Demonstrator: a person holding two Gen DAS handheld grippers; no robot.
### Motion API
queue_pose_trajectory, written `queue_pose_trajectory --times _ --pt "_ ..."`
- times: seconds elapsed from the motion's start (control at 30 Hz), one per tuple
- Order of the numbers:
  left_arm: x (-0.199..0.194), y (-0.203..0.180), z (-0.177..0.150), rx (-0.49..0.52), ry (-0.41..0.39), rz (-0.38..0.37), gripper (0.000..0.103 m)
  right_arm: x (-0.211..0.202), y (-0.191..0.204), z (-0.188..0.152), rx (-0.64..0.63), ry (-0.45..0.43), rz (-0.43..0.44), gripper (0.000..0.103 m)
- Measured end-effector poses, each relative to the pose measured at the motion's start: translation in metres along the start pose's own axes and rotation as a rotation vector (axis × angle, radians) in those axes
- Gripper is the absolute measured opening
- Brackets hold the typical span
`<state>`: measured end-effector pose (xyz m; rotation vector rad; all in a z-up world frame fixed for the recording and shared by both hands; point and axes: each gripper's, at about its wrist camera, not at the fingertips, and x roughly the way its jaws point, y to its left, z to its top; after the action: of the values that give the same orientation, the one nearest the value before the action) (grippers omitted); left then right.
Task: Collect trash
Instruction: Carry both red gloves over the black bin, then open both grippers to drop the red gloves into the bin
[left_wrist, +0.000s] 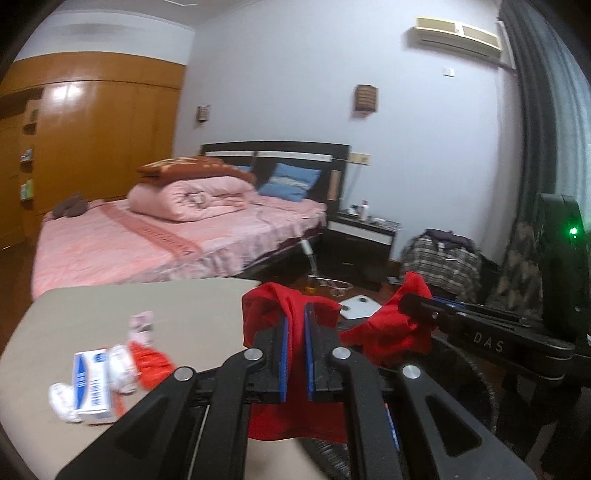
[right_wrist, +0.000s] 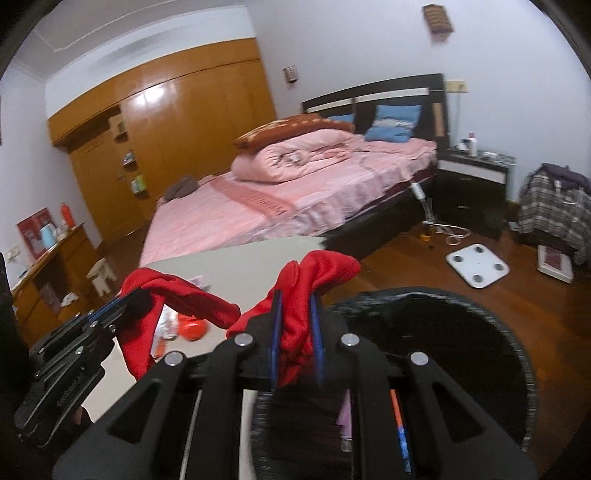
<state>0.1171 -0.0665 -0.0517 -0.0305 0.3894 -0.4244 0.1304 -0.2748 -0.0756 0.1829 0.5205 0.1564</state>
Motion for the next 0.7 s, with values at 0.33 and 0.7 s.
queue_pose_trajectory --times 0.33,0.7 --pt "0.048 -0.061 0.001 0.036 0.039 -0.123 0.007 -0.018 -0.07 -0.015 0.049 -0.011 -0.167 0.013" --pt "0.091 -0.084 -0.024 0.023 0.152 -0.203 0.036 -0.012 -0.117 -0.043 0.108 0.039 -0.29 0.04"
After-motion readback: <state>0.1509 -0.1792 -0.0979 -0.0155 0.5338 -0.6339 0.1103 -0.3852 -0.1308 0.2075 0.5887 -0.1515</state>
